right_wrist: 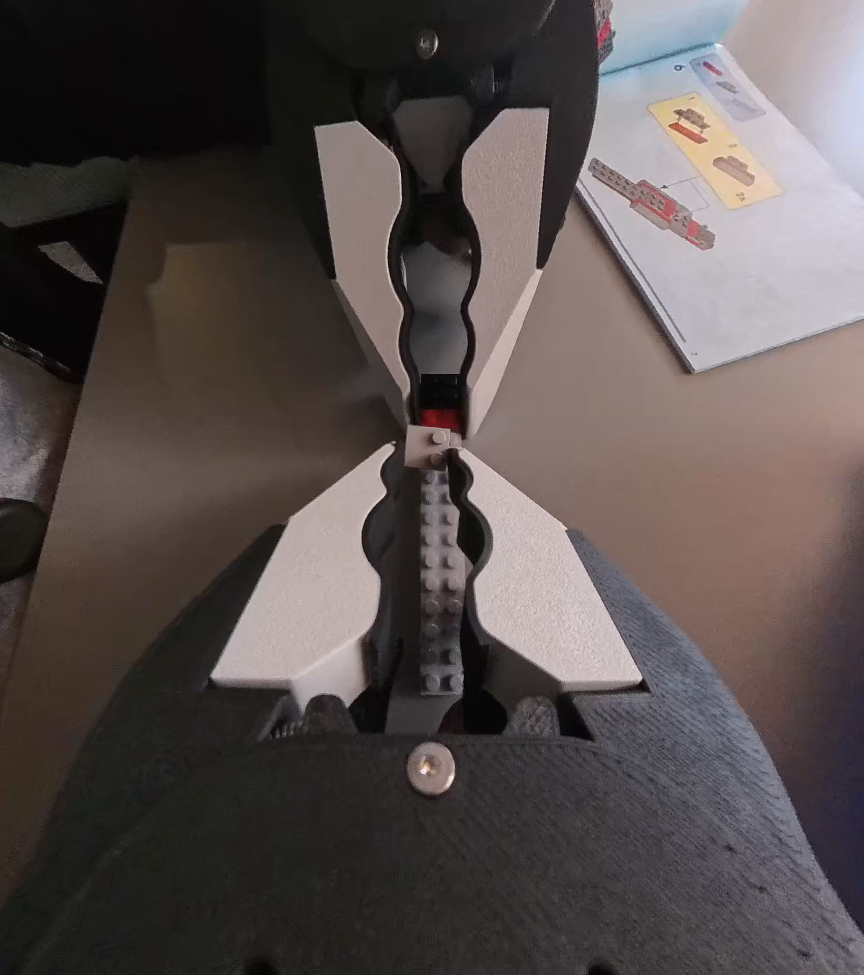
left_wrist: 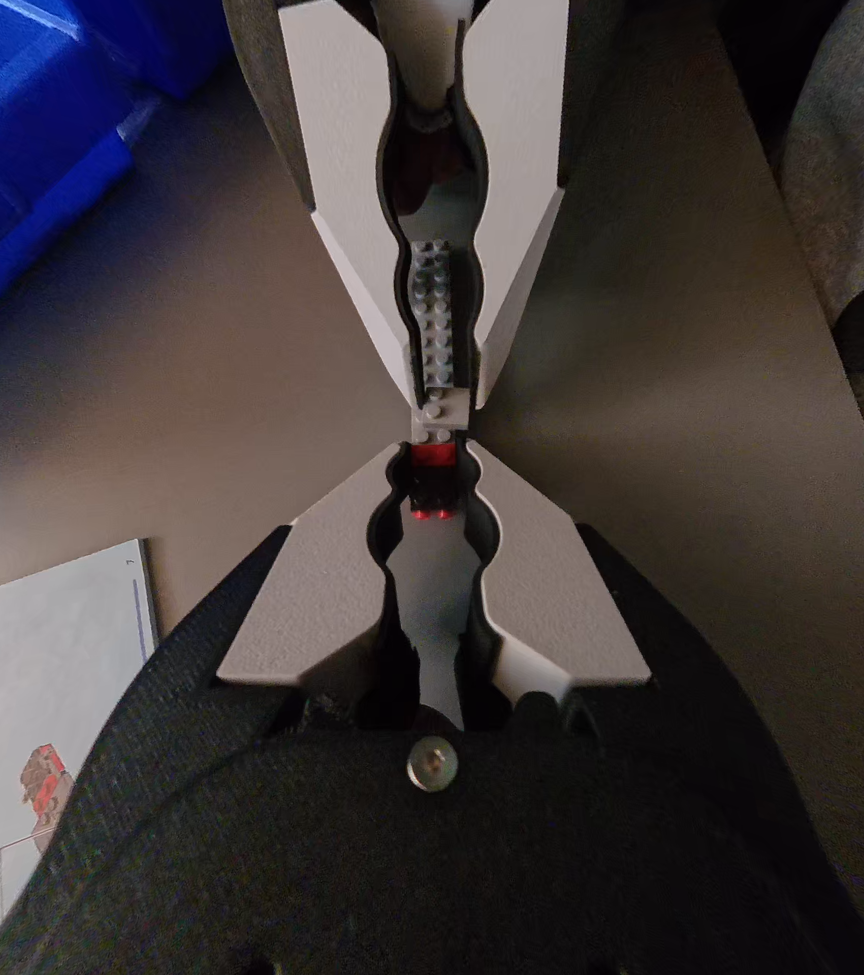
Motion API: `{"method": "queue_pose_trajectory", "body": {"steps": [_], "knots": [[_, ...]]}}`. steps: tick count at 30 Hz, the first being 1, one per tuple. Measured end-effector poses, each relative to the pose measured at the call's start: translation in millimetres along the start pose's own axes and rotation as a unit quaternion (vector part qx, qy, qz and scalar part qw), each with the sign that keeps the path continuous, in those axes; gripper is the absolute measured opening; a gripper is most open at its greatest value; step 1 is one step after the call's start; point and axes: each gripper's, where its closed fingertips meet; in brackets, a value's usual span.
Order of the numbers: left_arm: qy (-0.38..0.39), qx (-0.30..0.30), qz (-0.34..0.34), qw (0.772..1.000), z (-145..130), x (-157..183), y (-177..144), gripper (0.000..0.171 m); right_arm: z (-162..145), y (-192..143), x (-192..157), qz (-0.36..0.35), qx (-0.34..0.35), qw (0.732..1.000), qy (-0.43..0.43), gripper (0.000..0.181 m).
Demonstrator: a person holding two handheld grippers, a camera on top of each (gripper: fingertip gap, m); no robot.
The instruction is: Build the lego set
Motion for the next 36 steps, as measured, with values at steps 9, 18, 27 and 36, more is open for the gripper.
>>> {"method": "queue_pose_trajectory", "body": {"steps": [9,18,27,36], "knots": [[-0.004,0.017,0.004,1.000,3.4,-1.0,-4.1,0.015,1.6,-1.3,0.8,-0.004,0.006,1.000,-0.003,0.020],[-0.005,0.017,0.002,1.000,3.7,-1.0,-3.8,0.015,1.2,-0.9,1.3,-0.006,0.006,1.000,-0.002,0.022],[-0.008,0.028,-0.003,1.000,5.6,-1.2,-6.4,0.015,1.3,-5.7,3.4,0.009,0.016,1.000,0.017,0.034],[0.033,0.039,-0.006,0.999,13.9,8.3,-14.7,0.016,5.5,-29.4,0.5,0.200,0.060,0.961,0.181,0.035]]}}
Point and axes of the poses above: each gripper's, where its closed fingertips meet, y out along the fingers, z out of its top, x = y × z across the jaws, and after that the axes turned 15 degrees about -x, right-handed
